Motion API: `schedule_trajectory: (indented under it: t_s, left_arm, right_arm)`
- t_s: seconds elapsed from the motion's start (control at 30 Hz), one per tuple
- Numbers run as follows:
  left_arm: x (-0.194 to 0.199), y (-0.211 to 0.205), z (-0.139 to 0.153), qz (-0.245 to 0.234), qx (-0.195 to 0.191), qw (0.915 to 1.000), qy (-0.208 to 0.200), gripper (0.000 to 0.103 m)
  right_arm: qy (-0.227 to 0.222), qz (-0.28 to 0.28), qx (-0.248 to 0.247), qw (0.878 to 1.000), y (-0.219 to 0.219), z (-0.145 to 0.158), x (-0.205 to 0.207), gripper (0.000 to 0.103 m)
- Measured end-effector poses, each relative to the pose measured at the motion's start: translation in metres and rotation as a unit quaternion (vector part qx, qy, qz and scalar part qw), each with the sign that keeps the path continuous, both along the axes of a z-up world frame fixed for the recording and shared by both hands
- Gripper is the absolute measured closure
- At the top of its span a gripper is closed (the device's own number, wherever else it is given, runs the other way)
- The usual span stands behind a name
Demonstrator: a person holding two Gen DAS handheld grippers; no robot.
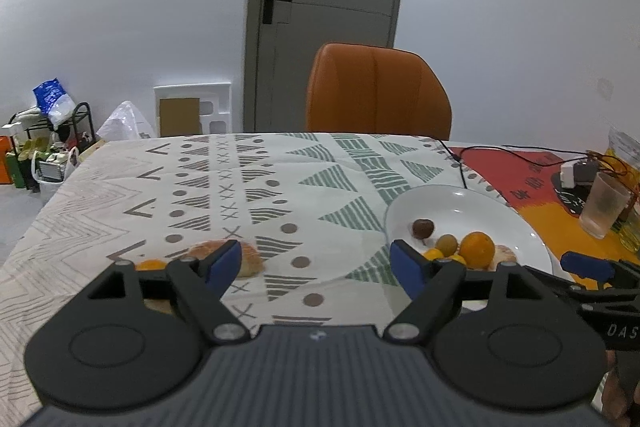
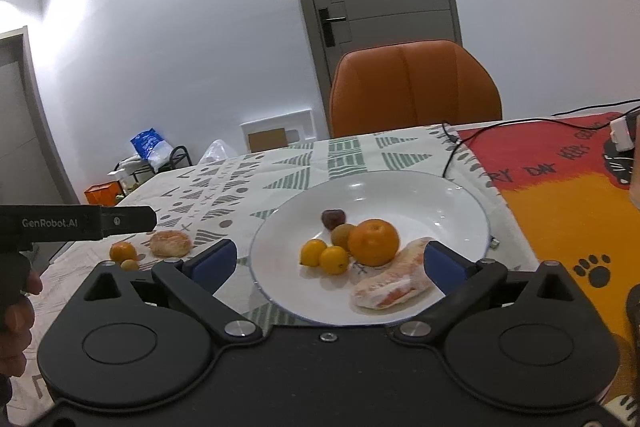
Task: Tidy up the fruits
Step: 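Move both open tools back from the plate toward the remaining food, then close the left tool on a green-yellow round fruit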
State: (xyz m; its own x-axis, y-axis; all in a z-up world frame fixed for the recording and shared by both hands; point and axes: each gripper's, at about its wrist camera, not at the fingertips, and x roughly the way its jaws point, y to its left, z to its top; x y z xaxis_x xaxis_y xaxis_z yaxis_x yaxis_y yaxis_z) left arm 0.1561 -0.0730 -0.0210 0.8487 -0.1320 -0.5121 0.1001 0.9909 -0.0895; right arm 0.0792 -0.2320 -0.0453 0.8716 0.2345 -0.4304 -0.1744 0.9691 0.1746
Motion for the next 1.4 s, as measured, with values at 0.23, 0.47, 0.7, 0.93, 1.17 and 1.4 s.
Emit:
schedule_trajectory:
  t_s: [0.23, 0.47, 0.7, 0.93, 1.17, 1.4]
  left_arm:
    - [-0.005, 0.022, 0.001, 0.022, -0.007, 0.9997, -0.002, 0.023]
    - [-0.009, 0.040, 0.002, 0.040, -0.008, 0.9992, -0.004, 0.023]
    - [-0.012, 0.059, -0.003, 0.056, -0.012, 0.9983, 0.003, 0.023]
    - [-0.013, 0.076, -0.008, 0.072, -0.018, 0.9972, 0.005, 0.023]
    - [-0.009, 0.093, -0.013, 0.087, -0.025, 0.9959, 0.006, 0.023]
    - [-0.003, 0.102, -0.022, 0.085, -0.035, 0.9956, 0.018, 0.027]
  right_arm:
    - [-0.002, 0.017, -0.004, 1.000, 0.016, 0.003, -0.001, 0.002]
    - [-0.002, 0.034, -0.006, 0.999, 0.033, 0.004, 0.002, 0.002]
    - [0.000, 0.053, -0.007, 0.999, 0.051, 0.002, 0.005, 0.002]
    - [0.002, 0.068, -0.007, 0.998, 0.066, 0.000, 0.012, 0.002]
    - [0.006, 0.083, -0.013, 0.996, 0.082, -0.001, 0.019, 0.003]
    - [0.014, 0.094, -0.020, 0.995, 0.096, -0.004, 0.028, 0.006]
